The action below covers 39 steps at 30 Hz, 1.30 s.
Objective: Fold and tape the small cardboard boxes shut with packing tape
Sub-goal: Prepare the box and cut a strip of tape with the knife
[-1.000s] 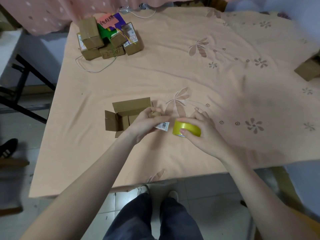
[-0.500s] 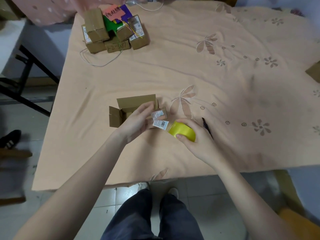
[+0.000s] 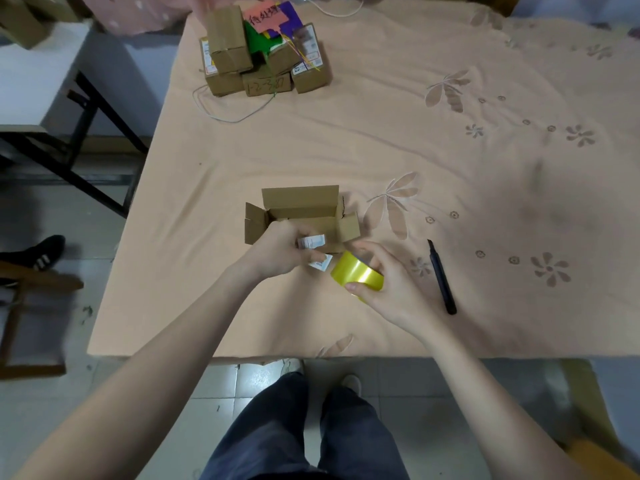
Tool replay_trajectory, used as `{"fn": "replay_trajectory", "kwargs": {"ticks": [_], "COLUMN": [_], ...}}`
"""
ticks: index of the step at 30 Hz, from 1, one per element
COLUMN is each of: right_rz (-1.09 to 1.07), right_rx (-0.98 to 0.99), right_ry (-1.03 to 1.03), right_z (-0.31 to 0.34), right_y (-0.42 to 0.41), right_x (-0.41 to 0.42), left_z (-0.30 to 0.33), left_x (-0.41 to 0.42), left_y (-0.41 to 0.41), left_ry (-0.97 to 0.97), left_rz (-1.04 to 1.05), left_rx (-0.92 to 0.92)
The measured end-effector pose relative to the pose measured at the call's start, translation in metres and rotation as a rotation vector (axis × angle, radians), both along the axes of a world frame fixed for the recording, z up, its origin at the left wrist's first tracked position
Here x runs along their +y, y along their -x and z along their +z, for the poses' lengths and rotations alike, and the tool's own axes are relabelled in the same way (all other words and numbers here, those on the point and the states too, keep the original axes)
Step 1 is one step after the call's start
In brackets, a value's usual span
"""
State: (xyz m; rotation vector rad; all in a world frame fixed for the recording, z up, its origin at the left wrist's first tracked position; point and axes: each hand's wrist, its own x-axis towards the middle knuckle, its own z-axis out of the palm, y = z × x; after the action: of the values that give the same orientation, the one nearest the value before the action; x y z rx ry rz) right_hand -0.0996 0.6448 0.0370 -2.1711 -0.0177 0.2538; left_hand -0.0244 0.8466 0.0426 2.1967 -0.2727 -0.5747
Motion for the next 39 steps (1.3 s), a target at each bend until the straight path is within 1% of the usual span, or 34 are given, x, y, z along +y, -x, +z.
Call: {"fn": "replay_trajectory", "kwargs": {"ticks": [2, 3, 6, 8, 12, 13, 16, 19, 22, 23, 25, 27, 30, 32, 35, 37, 39], "right_rz": [-0.021, -0.035, -0.070, -0.069, -0.104, -0.121, -0.152, -0.149, -0.105, -0.087, -0.062, -0.045, -0.012, 0.018, 0.030, 0.026, 0.017], "right_rx": [0.010, 0.017, 0.015, 0.009, -0.024, -0.016, 0.009, 0.005, 0.008, 0.012, 0.027, 0.051, 0.104, 0.111, 0.084, 0.076, 0.064], "right_ry": [-0.019, -0.039, -0.086, -0.101, -0.079, -0.069, -0.068, -0.074, -0.097, -0.112, -0.129, -0.130, -0.178, -0.227, -0.296, -0.323, -0.347], "right_z": [0.000, 0.001, 0.004, 0.006, 0.006, 0.006, 0.004, 0.003, 0.001, -0.001, -0.005, -0.010, -0.017, -0.017, -0.017, -0.016, -0.015], "right_y": [0.000, 0.000, 0.000, 0.000, -0.001, -0.001, -0.002, -0.003, -0.003, -0.001, 0.003, 0.007, 0.013, 0.016, 0.017, 0.017, 0.016], "right_x": [-0.003, -0.004, -0.008, -0.011, -0.025, -0.030, -0.041, -0.040, -0.032, -0.029, -0.024, -0.020, -0.015, -0.013, -0.012, -0.011, -0.013], "left_z": [-0.002, -0.002, 0.000, -0.002, -0.002, 0.000, 0.000, 0.000, -0.007, -0.011, -0.024, -0.038, -0.049, -0.050, -0.045, -0.044, -0.044], "left_x": [-0.001, -0.002, -0.004, -0.004, 0.011, 0.018, 0.032, 0.027, 0.018, 0.016, 0.011, 0.008, 0.008, 0.006, -0.001, -0.008, -0.015], "left_y": [0.002, 0.004, 0.008, 0.008, 0.001, -0.002, -0.006, 0.000, 0.013, 0.019, 0.033, 0.046, 0.054, 0.054, 0.056, 0.057, 0.059], "left_ry": [0.041, 0.123, 0.451, 0.495, 0.568, 0.552, 0.458, 0.445, 0.426, 0.391, 0.259, 0.122, -0.008, -0.010, 0.176, 0.321, 0.480], "left_rz": [0.087, 0.169, 0.464, 0.536, 0.664, 0.651, 0.506, 0.350, 0.203, 0.141, 0.012, -0.045, -0.005, 0.032, 0.139, 0.253, 0.424], "left_rx": [0.027, 0.066, 0.223, 0.231, 0.175, 0.157, 0.117, 0.120, 0.203, 0.245, 0.282, 0.250, 0.195, 0.267, 0.492, 0.562, 0.594]}}
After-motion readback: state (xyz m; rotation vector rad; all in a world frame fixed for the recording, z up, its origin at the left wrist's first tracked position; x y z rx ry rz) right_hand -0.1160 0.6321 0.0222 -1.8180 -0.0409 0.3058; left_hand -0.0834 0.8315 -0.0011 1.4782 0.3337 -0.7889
